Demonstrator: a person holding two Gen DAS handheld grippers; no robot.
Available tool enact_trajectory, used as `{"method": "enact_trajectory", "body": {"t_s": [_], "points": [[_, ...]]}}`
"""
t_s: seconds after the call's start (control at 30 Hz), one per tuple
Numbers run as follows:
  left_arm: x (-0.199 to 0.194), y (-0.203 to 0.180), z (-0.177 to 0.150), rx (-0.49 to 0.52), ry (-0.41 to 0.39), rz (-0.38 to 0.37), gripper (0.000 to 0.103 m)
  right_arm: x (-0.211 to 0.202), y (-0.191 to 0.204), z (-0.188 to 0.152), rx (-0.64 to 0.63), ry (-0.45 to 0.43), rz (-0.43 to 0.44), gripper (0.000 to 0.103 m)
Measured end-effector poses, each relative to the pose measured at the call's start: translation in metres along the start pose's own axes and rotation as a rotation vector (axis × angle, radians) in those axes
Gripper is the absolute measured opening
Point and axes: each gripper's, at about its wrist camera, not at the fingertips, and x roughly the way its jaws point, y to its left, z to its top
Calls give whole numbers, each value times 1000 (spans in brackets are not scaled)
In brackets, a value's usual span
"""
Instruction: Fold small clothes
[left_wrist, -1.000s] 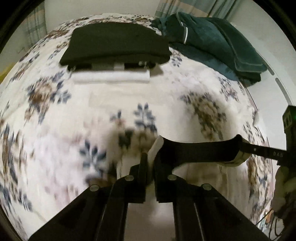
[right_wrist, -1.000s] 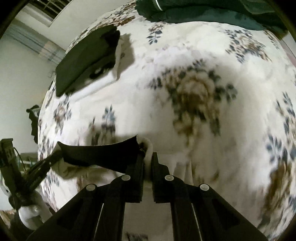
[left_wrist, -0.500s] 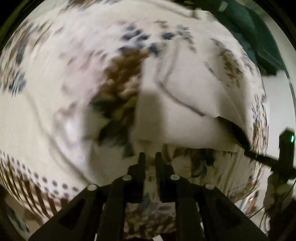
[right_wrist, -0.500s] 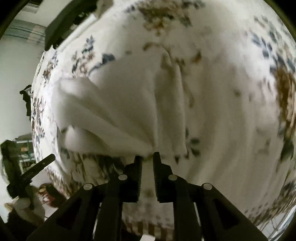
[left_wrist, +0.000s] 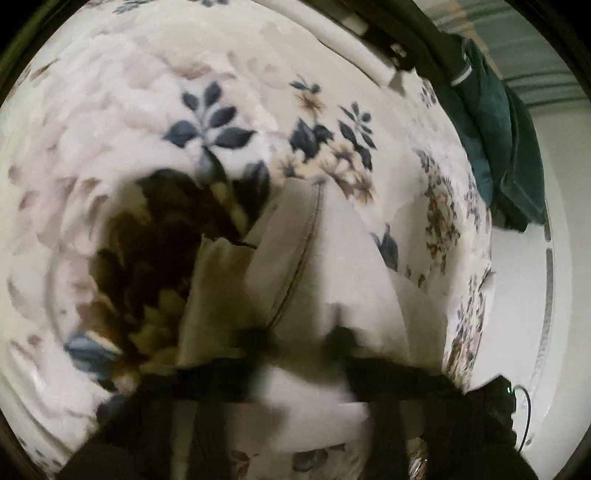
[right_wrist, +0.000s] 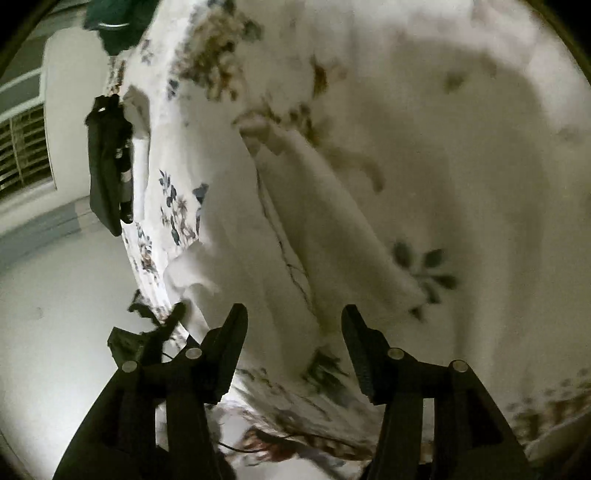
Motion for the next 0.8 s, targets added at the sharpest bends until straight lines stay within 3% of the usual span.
{"method": "enact_trajectory", "body": {"t_s": [0.03,0.1,0.13,0.33,0.43,0.57,0.6,0.63,0.67,0.8], "points": [[-5,-1,-1,7,-12,-2,9,4,2,-2,2,4,34,55],[-21,2,-11,7,-40,-8,8,5,12,-5,-43,-23,9,29],[-28,4,-13,-3,-50,-18,8,4,18,-7,-64,-32,-9,8],[-57,16,-39,-54,-39,-53,8,-32,34,-11,-113,-110,-45,8],[-44,27,-54,-50,4,-28,9,-35,32,-12,-148,-88,-128,8],[-23,42,-67,-49,107,-15,14,-24,21,-12,-201,-46,-314,8],[-25,42,-70,-44,114,-2,23,-20,20,-10,-213,-20,-360,11],[-30,43,-71,-36,113,13,34,-17,21,-7,-237,10,-413,19],[-35,44,-72,-31,107,15,38,-20,20,-5,-254,22,-429,28],[-61,50,-62,-44,39,30,57,-50,41,6,-305,-61,-421,48]]}}
